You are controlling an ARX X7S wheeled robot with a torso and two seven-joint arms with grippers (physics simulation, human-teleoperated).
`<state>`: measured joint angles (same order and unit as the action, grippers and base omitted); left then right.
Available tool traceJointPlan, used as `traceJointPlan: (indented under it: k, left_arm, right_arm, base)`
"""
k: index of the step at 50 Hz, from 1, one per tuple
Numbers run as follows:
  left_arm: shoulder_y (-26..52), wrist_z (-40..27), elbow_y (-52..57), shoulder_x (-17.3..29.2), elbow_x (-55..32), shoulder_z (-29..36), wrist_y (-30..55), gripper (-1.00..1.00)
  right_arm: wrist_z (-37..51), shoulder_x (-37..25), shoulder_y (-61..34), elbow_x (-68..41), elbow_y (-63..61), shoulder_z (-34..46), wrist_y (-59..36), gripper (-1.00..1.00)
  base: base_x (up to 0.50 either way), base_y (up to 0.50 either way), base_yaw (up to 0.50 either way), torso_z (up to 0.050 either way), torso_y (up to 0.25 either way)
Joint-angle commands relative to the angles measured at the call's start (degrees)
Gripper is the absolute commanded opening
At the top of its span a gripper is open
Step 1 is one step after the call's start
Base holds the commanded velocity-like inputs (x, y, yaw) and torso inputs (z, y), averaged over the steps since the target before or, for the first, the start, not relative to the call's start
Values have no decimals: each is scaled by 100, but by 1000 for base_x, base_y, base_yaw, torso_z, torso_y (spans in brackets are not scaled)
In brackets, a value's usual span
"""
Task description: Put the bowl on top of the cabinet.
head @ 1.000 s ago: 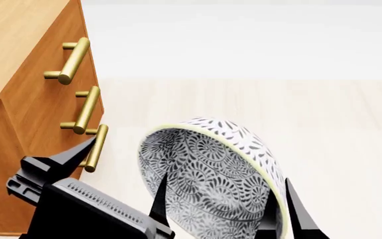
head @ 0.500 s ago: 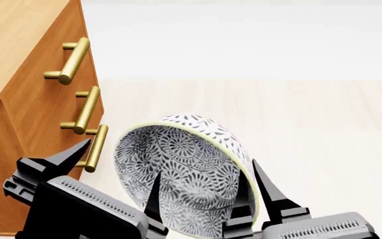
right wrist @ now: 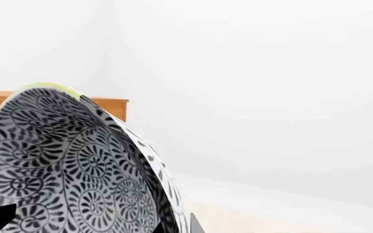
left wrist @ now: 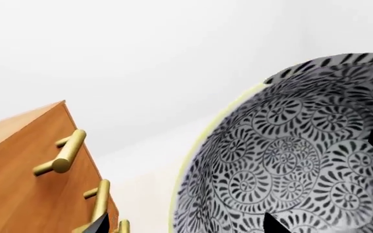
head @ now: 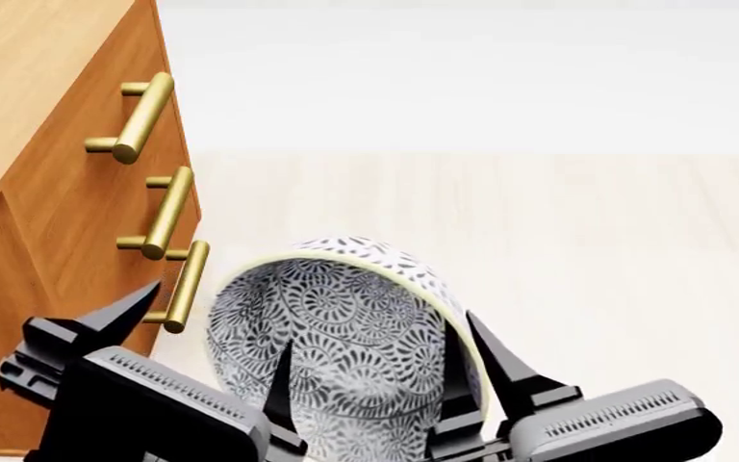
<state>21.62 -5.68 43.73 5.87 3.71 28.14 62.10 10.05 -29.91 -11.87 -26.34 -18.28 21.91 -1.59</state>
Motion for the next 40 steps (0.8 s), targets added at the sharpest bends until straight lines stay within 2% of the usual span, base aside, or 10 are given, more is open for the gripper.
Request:
traceJointPlan:
  k: [1, 12, 31, 32, 40]
  left_arm:
    - [-65, -50, -286, 97, -74, -127, -198, 100]
    - [74, -57, -494, 3, -167, -62, -257, 100]
    - [25, -92, -1061, 109, -351, -288, -669, 100]
    - [21, -96, -1050, 101, -368, -312, -654, -100]
    - [6, -171, -1035, 126, -351, -241, -666, -100]
  right_arm:
    - [-26, -88, 75, -54, -113, -124, 100, -100]
    - [4, -126, 150, 73, -355, -10, 80, -100]
    - [7, -160, 161, 130, -399, 43, 77, -100]
    - [13, -159, 165, 141, -390, 41, 84, -100]
    - [22, -159, 182, 104, -345, 11, 113, -100]
  base:
    - [0, 0, 0, 0, 0]
    - [0, 0, 0, 0, 0]
    - [0, 0, 0, 0, 1]
    - [0, 0, 0, 0, 0]
    - [0, 0, 0, 0, 0]
